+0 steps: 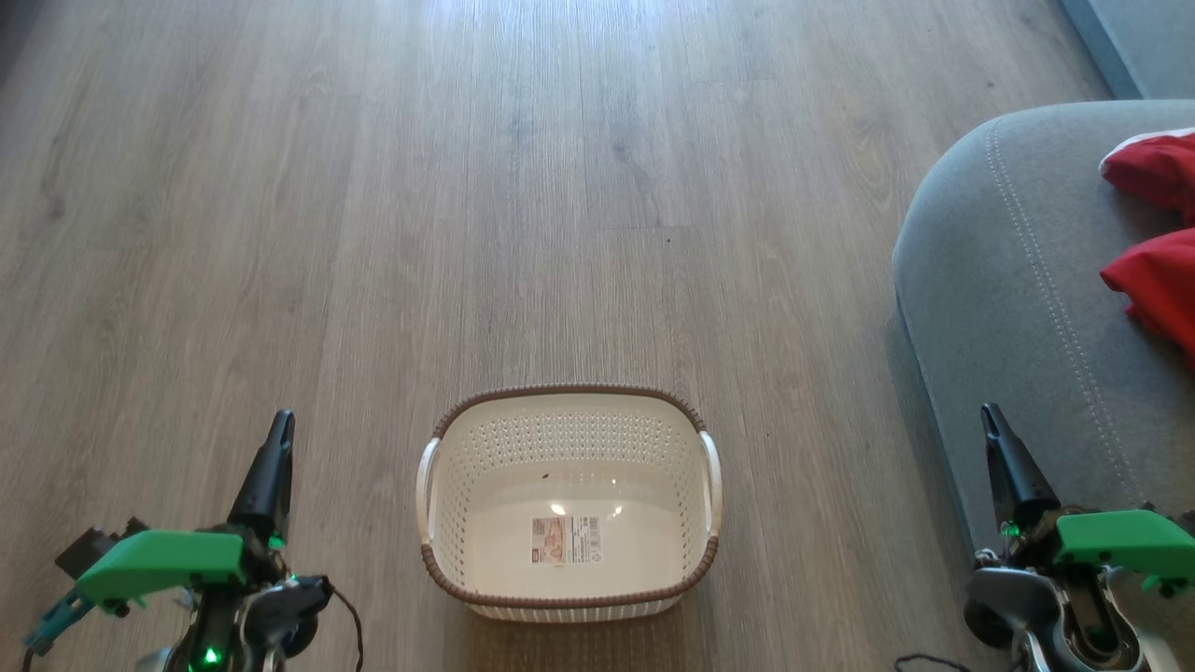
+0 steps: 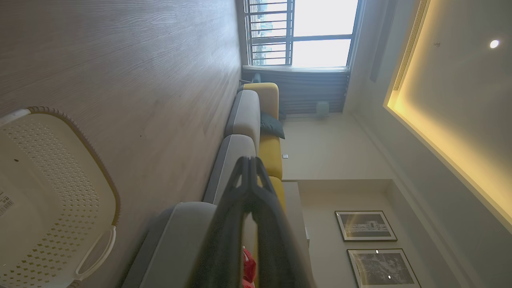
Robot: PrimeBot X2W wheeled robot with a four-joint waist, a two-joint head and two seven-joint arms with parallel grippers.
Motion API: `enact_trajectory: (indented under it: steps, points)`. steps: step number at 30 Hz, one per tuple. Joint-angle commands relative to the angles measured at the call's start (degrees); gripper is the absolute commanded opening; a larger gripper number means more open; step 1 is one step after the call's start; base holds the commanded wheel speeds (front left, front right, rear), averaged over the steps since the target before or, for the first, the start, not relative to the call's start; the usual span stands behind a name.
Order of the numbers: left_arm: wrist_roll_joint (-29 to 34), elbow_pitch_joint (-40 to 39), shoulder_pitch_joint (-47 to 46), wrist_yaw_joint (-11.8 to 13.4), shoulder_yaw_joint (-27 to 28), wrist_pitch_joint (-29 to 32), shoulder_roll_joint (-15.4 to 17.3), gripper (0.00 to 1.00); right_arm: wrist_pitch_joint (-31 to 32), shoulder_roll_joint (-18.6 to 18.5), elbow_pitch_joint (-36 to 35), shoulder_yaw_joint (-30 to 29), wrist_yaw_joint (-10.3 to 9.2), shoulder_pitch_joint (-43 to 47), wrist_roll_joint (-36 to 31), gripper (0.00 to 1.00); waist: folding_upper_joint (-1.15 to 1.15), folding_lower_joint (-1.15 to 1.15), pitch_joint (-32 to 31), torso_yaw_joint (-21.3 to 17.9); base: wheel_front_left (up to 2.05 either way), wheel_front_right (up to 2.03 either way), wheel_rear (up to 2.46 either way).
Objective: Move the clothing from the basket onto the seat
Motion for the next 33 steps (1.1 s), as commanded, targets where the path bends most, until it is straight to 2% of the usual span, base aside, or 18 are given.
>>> enact_trajectory:
  steps: [1,33]
  points:
    - [-0.4,-2.0,-1.6,-0.5,2.0,0.5,0.5,0.0,0.3,-0.3,-2.2,1.0,0.0,-3.2,0.3,0.0,0.0,0.0,0.0,0.0,0.0,0.0,0.0]
    - [-0.4,-2.0,-1.6,-0.5,1.9,0.4,0.5,0.0,0.3,-0.3,-2.2,0.9,0.0,-3.2,0.3,0.0,0.0,0.0,0.0,0.0,0.0,0.0,0.0]
